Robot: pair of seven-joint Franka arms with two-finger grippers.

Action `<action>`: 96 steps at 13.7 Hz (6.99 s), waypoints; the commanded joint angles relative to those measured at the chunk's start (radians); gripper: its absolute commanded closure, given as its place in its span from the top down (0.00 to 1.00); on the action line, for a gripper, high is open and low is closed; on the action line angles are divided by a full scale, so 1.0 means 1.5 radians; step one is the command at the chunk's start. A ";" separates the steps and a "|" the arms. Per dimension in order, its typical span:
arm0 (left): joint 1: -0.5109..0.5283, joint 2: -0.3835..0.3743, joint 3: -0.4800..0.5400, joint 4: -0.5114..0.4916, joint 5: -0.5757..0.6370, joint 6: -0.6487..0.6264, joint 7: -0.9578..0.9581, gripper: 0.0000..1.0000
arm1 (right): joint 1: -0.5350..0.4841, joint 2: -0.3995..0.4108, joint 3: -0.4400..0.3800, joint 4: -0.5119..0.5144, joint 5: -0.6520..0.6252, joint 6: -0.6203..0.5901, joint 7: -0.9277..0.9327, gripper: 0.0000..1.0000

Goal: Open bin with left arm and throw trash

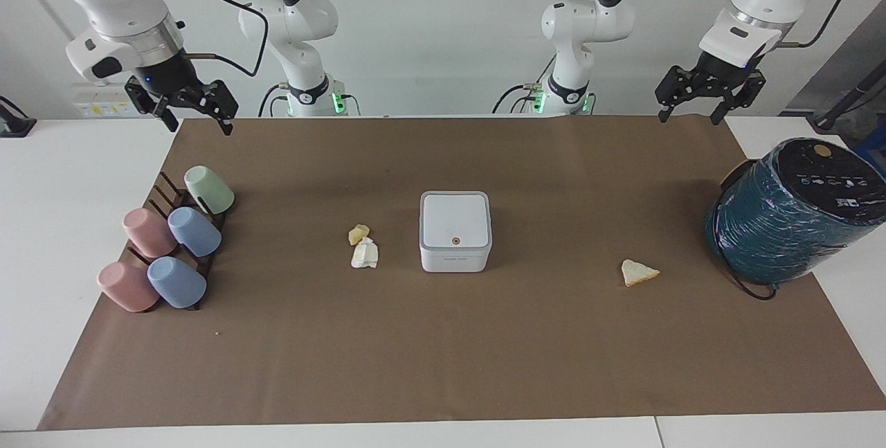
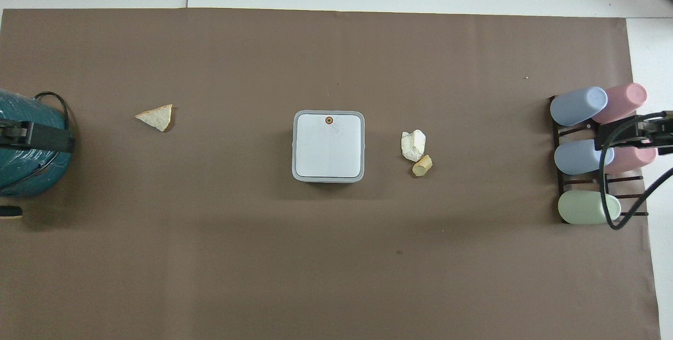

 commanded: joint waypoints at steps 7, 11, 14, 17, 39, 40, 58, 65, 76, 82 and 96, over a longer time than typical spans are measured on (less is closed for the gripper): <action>-0.036 0.065 0.000 -0.053 0.009 0.165 0.001 1.00 | -0.002 -0.026 0.001 -0.045 0.000 0.029 -0.011 1.00; -0.145 0.114 0.000 -0.053 0.060 0.180 -0.068 1.00 | 0.009 -0.026 0.001 -0.049 0.002 0.037 0.003 1.00; -0.218 0.137 -0.001 -0.053 0.060 0.209 -0.167 0.66 | 0.044 -0.030 0.005 -0.141 0.015 0.177 0.043 1.00; -0.285 0.151 -0.002 -0.063 0.059 0.262 -0.260 0.18 | 0.095 0.032 0.006 -0.173 0.033 0.281 0.096 1.00; -0.395 0.330 -0.005 -0.025 0.017 0.521 -0.368 0.00 | 0.200 0.270 0.010 -0.248 0.213 0.587 0.020 0.08; -0.395 0.326 -0.005 -0.014 0.018 0.488 -0.369 0.00 | 0.203 0.270 0.010 -0.248 0.213 0.586 0.049 0.00; -0.207 0.171 0.001 -0.161 0.019 0.424 -0.223 0.00 | 0.237 0.204 0.012 -0.036 0.267 0.456 0.288 0.00; -0.110 0.205 0.001 -0.250 0.019 0.602 -0.202 0.61 | 0.330 0.260 0.013 -0.048 0.271 0.539 0.378 0.00; -0.065 0.238 0.025 -0.313 0.024 0.641 -0.324 0.93 | 0.340 0.247 0.012 -0.059 0.269 0.537 0.397 1.00; -0.065 0.243 0.046 -0.343 0.024 0.685 -0.341 0.86 | 0.252 0.153 -0.008 -0.071 0.175 0.412 0.317 1.00; -0.064 0.240 0.058 -0.325 0.089 0.742 -0.332 0.00 | 0.226 0.147 -0.006 -0.429 0.147 0.708 -0.078 1.00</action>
